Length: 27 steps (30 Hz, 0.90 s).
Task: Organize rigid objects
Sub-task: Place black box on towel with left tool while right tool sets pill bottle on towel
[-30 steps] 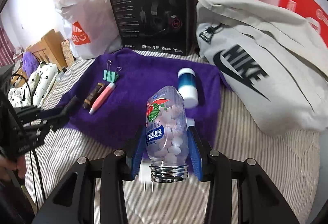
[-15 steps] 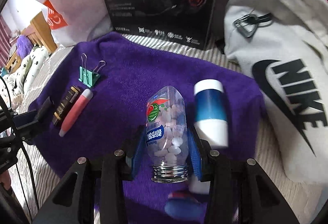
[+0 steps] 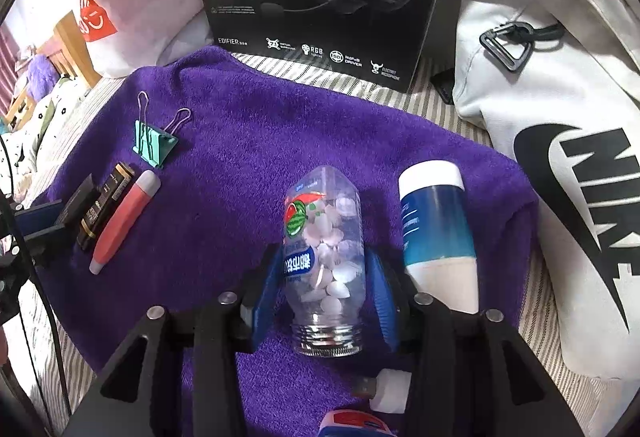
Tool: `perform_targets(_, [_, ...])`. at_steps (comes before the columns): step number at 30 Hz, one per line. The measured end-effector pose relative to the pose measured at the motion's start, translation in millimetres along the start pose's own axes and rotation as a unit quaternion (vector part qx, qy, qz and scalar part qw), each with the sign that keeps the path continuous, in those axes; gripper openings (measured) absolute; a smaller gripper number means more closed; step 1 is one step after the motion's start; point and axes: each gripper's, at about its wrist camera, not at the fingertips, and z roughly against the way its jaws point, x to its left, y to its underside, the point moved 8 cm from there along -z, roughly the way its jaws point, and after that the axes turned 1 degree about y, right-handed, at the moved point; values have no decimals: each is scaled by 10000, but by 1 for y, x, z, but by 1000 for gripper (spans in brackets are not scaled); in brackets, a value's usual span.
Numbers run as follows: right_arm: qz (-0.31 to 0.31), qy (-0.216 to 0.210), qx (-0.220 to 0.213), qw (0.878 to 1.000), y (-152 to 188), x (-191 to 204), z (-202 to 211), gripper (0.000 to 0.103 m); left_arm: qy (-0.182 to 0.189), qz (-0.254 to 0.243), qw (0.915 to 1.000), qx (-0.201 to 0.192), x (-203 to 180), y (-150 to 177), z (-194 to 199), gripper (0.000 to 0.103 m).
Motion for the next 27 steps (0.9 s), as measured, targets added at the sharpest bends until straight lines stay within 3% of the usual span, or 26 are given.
perform_targets(10, [-55, 56, -63, 9999, 20, -6, 30, 56, 30, -26, 10000, 72, -11, -4, -8, 22])
perform_targets(23, [-179, 31, -521, 9985, 58, -25, 105, 57, 68, -172, 9996, 208, -38, -36, -50, 22])
perform_targets(27, [-316, 7, -503, 9982, 75, -35, 114, 57, -81, -256, 9993, 271, -44, -45, -65, 22])
